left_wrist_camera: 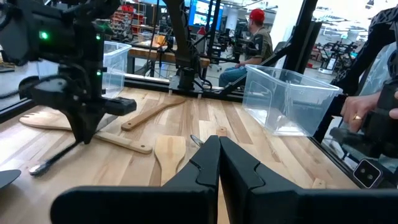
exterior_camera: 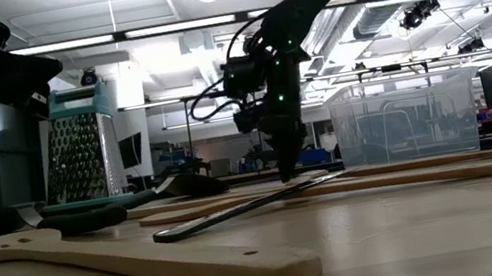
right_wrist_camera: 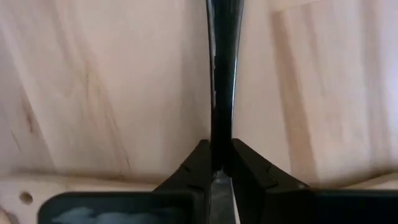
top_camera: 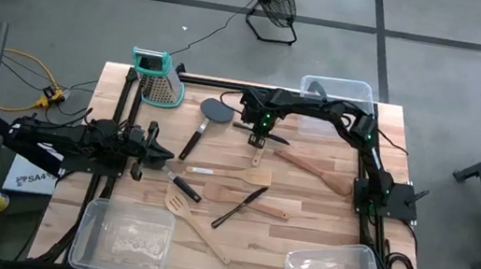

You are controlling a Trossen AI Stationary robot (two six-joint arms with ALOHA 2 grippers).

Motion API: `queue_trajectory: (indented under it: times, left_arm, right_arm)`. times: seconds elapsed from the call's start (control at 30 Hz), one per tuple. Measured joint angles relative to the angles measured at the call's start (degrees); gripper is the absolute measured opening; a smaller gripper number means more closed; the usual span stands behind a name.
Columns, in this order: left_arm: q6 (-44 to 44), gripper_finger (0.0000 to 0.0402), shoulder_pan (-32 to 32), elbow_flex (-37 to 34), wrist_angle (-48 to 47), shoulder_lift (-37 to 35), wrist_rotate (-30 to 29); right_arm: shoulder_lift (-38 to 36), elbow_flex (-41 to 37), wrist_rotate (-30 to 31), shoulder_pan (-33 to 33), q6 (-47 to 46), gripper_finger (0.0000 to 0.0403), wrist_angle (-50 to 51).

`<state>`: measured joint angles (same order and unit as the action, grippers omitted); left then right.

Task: Pick & Place Kitchen Items
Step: Put the top black knife into the top right transparent bin

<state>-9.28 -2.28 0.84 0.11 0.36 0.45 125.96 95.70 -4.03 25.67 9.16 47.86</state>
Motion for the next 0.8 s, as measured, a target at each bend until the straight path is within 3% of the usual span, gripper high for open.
queue_trajectory:
  times: [0.33,0.8]
  left_arm:
    - [0.00,0.0006,0.00,0.00,0.01,-0.01,0.01]
    - [-0.02,0.0006,0.00,0.00,0.01,-0.02,0.02]
  right_arm:
    - [-5.63,0.00,-2.43,0.38,-9.24,0.0032,0.09]
    - [-19.74,0.02,-6.95,0.22,-12.17,0.0032,-2.47]
